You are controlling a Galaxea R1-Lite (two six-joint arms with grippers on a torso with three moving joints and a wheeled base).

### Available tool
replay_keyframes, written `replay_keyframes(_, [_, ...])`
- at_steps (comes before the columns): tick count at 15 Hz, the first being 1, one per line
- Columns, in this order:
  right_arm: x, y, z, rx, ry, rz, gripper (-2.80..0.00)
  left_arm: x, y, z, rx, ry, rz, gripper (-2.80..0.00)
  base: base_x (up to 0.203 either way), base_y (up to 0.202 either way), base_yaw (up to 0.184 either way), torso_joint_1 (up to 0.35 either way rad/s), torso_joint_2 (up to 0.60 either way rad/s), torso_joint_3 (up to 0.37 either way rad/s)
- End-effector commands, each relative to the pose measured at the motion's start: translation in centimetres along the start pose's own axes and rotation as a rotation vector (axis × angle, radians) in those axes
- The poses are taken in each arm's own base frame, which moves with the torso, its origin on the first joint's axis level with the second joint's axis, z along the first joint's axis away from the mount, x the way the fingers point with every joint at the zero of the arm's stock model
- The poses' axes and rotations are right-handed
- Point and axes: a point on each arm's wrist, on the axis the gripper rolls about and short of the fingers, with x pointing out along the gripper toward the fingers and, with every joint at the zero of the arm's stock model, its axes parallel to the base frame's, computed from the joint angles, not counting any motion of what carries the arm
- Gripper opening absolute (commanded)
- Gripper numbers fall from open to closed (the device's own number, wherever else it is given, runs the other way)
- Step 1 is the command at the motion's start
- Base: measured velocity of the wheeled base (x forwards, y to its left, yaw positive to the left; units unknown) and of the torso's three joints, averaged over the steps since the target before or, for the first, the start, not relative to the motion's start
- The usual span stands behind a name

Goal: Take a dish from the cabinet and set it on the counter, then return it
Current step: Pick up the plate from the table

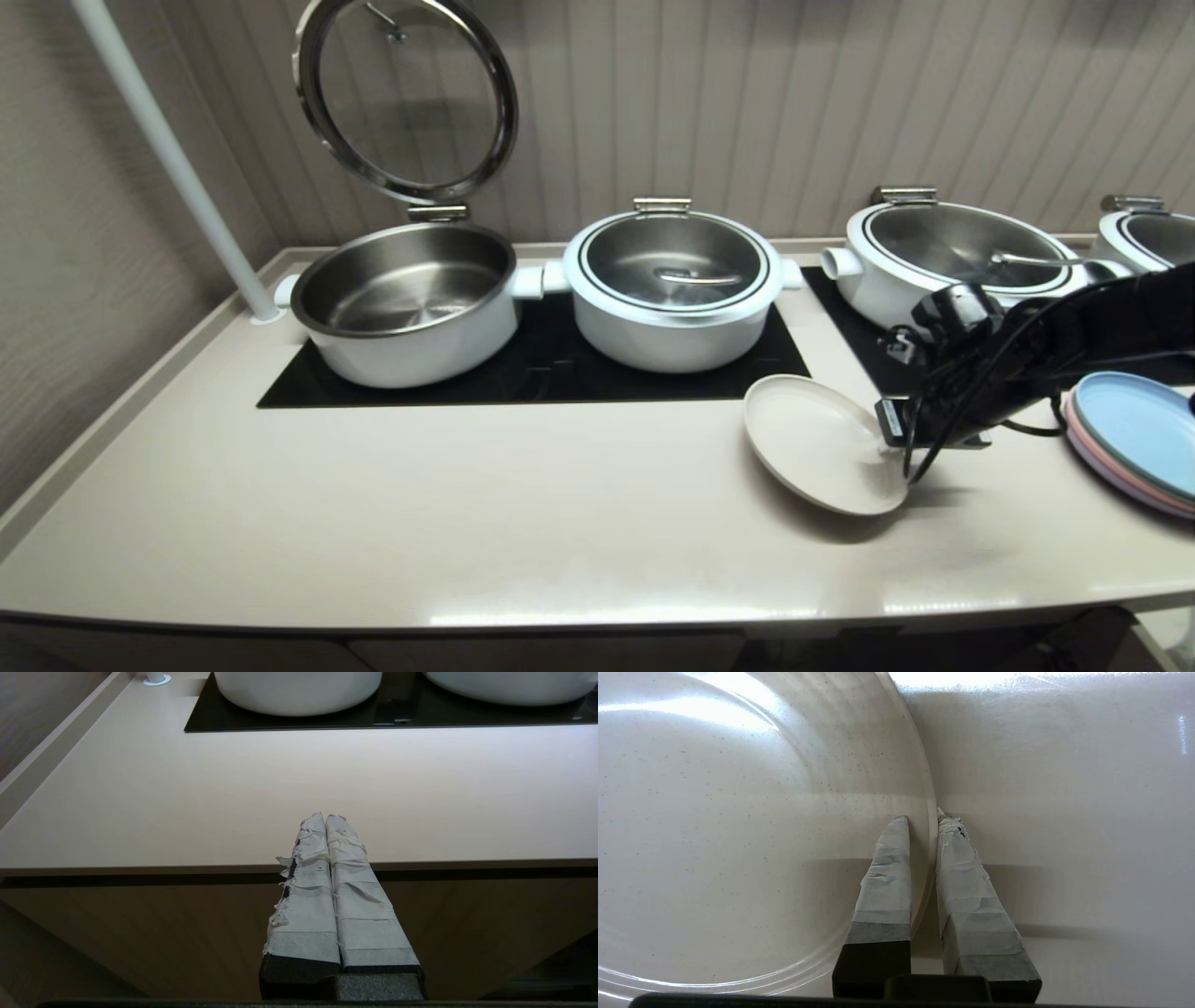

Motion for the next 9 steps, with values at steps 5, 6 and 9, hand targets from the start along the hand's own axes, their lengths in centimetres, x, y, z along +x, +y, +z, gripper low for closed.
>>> replay_keyframes(5, [-0.8,0.1,0.3,0.0,-0.037,0.003,-2.8,0.0,0.0,0.0,0.0,0.0,0.0,-2.8,0.0,0.0,0.0,0.0,0.0,0.0])
replay_keyframes(6, [-1.1,0.1,0.4,0.0,-0.047,0.003,-2.8,0.0,0.0,0.0,0.0,0.0,0.0,-2.8,0.0,0.0,0.0,0.0,0.0,0.0])
replay_keyframes(9, [-1.7,0.1,0.4,-0.001,-0.061,0.004,-2.8,0.0,0.0,0.0,0.0,0.0,0.0,-2.8,0.0,0.0,0.0,0.0,0.0,0.0])
